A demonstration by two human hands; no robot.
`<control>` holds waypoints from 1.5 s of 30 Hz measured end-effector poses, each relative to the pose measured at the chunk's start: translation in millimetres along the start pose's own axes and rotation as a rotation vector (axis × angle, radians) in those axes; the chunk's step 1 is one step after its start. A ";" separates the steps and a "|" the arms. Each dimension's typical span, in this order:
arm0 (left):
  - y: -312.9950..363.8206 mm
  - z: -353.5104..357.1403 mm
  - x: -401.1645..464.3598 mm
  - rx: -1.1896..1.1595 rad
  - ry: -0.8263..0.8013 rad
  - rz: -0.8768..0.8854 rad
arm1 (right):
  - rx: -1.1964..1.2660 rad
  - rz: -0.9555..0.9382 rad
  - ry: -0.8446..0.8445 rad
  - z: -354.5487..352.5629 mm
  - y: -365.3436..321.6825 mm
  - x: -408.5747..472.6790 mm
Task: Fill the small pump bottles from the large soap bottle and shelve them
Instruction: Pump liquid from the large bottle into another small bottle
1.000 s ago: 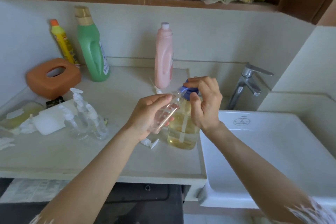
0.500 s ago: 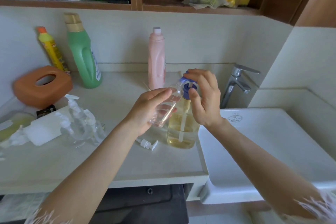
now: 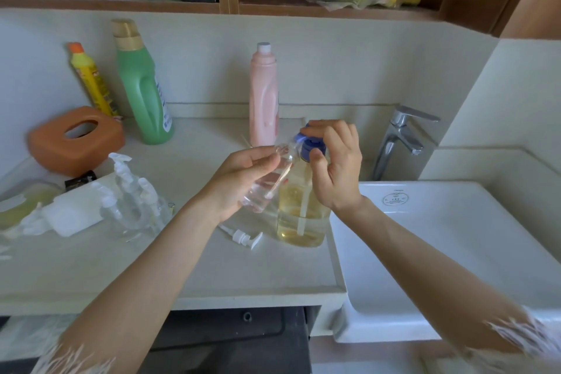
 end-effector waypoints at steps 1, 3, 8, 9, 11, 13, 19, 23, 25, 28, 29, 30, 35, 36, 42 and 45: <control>1.4 -0.8 -0.1 0.026 -0.004 0.030 | 0.010 -0.004 -0.014 -2.2 -0.1 1.3; 6.7 -3.1 -3.4 0.055 -0.002 0.098 | 0.022 -0.003 -0.036 -5.9 -1.8 3.9; 29.2 -16.9 -13.1 0.019 0.004 0.161 | 0.042 0.049 -0.022 -7.6 -6.0 3.0; 35.8 -23.0 -15.5 -0.014 0.003 0.168 | 0.048 0.055 -0.010 -6.3 -7.5 3.0; 50.0 -32.9 -19.6 -0.102 -0.030 0.172 | 0.055 0.068 0.011 -4.3 -9.0 3.9; 64.6 -37.5 -24.7 -0.181 -0.086 0.169 | 0.052 0.080 0.028 -2.4 -9.3 3.8; 106.4 -33.1 -37.5 0.015 0.107 0.375 | 0.036 0.099 0.034 0.0 -14.4 3.7; 120.9 -33.0 -41.9 -0.001 0.105 0.447 | 0.018 0.080 0.016 -2.3 -19.2 4.2; 123.2 -36.4 -43.3 0.023 0.170 0.470 | 0.007 0.088 0.023 -2.3 -19.8 4.2; 123.2 -37.5 -48.0 0.087 0.224 0.543 | -0.005 0.090 0.029 -1.1 -20.1 3.8; 122.6 -37.2 -49.6 0.105 0.225 0.557 | -0.009 0.093 0.025 -0.5 -20.0 3.6; 121.7 -36.6 -50.6 0.111 0.218 0.557 | -0.012 0.100 0.019 -0.1 -19.4 3.3; 116.8 -35.1 -53.8 -0.047 -0.026 0.409 | -0.014 0.137 0.019 1.6 -19.1 2.9; 114.6 -34.3 -54.9 -0.067 -0.070 0.392 | -0.015 0.138 0.021 1.6 -19.3 3.2; 101.6 -28.7 -57.2 0.077 -0.007 0.428 | -0.035 0.128 0.009 -0.1 -22.5 3.3; 99.0 -26.6 -55.0 0.178 0.066 0.485 | -0.048 0.092 0.003 -2.4 -22.1 4.4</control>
Point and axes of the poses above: each hand's wrist, its own x-axis towards the middle knuckle, its own z-axis out of the palm, y = z × x, the point moved 3 cm from there along x, towards the middle knuckle, and after that the axes turned 2 degrees about -x, right-handed, at the moved point
